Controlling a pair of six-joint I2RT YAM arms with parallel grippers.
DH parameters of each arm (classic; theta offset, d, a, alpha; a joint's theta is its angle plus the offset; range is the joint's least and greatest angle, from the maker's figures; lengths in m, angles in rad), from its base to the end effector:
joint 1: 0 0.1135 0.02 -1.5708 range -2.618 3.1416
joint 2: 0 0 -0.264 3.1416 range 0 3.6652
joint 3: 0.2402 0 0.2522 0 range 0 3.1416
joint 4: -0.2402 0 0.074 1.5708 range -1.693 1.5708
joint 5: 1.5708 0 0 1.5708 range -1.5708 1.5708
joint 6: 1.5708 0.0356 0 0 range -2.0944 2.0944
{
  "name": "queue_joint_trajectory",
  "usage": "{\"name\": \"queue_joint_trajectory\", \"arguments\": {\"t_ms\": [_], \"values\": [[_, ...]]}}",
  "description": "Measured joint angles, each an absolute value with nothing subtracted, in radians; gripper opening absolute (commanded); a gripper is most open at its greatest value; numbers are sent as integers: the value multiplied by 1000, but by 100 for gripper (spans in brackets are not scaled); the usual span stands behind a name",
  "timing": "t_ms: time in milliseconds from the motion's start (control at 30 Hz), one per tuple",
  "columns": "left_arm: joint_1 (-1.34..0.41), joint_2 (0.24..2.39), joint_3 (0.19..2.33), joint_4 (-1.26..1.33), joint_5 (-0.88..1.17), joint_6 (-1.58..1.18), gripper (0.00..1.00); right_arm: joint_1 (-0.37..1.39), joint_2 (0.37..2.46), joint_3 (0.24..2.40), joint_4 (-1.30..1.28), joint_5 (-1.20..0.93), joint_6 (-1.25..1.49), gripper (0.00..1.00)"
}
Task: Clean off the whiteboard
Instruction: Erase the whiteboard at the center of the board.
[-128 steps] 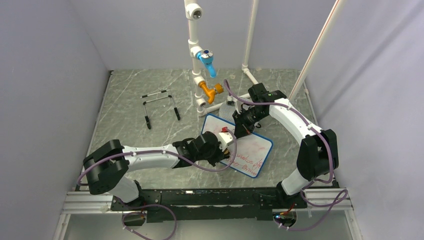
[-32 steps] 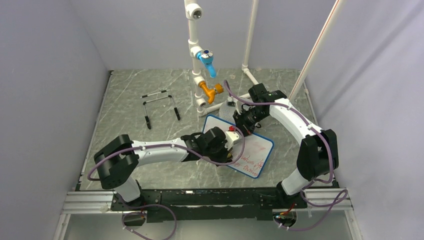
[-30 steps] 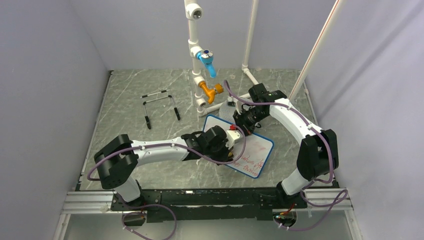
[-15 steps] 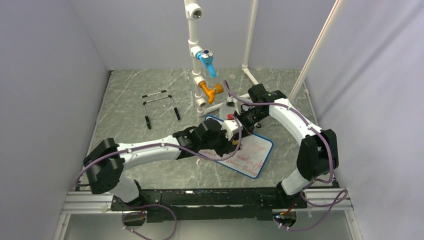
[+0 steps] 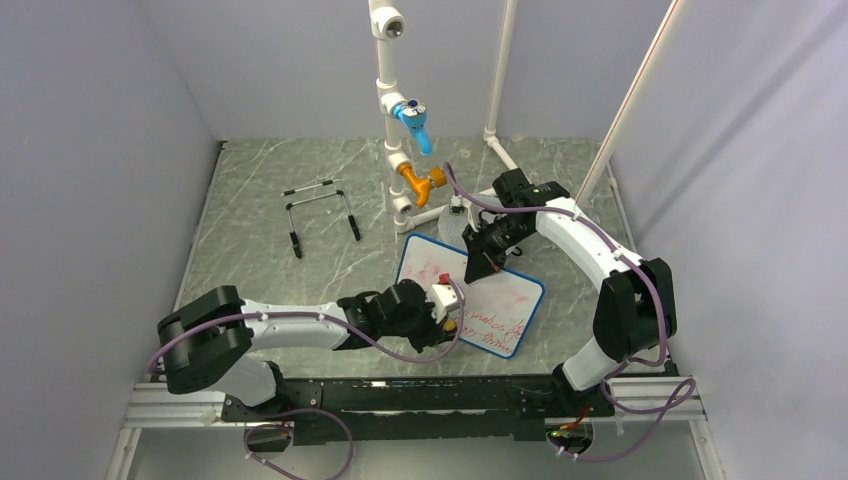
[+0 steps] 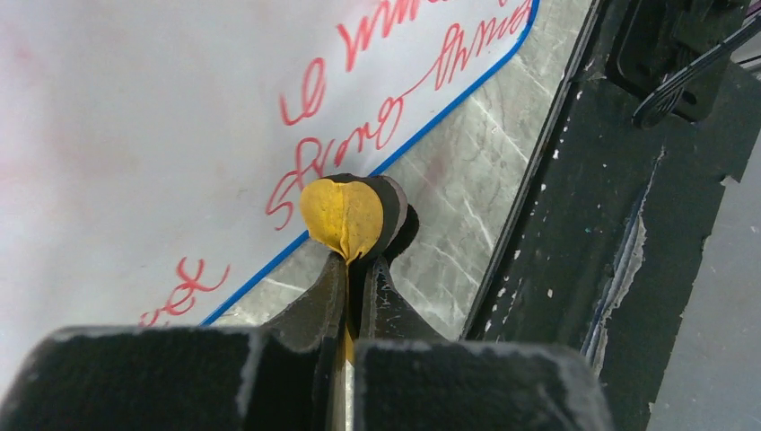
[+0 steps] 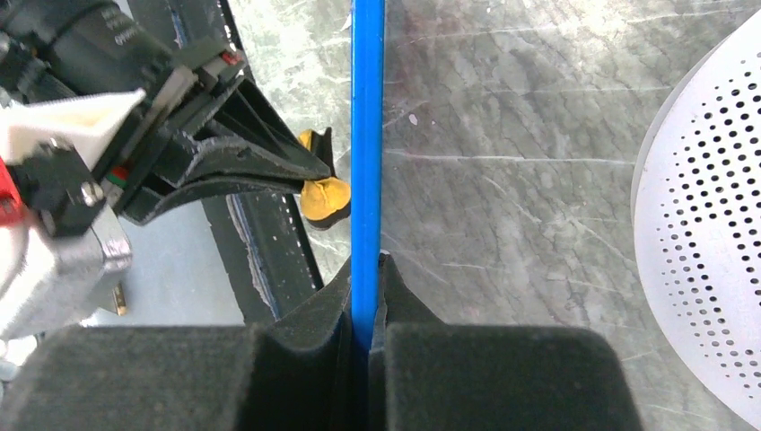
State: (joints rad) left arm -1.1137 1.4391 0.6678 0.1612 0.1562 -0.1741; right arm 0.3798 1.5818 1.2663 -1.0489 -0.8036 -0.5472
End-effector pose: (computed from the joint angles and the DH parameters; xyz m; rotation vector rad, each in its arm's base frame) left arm 0.1240 -0.2647 0.1849 1.1327 2.0223 -0.8694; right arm 0.2641 0.1330 0.2619 -1.2961 2.3309 1.1051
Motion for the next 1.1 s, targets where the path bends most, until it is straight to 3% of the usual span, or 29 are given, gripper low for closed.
{"name": "queue_joint_trajectory", "arguments": {"t_ms": [467,767,1100], "values": [[-1238,1508,692,200,-154,-142,0,381,1582,1264,-1046,-802,-544,0],[-1242,1579,862,105,-186,-65,0,364,1582,1265,-1036,-777,-523,0],[-1235,1579,899,95,-176,-20,0,364,1582,1265,-1036,-777,-523,0]]}}
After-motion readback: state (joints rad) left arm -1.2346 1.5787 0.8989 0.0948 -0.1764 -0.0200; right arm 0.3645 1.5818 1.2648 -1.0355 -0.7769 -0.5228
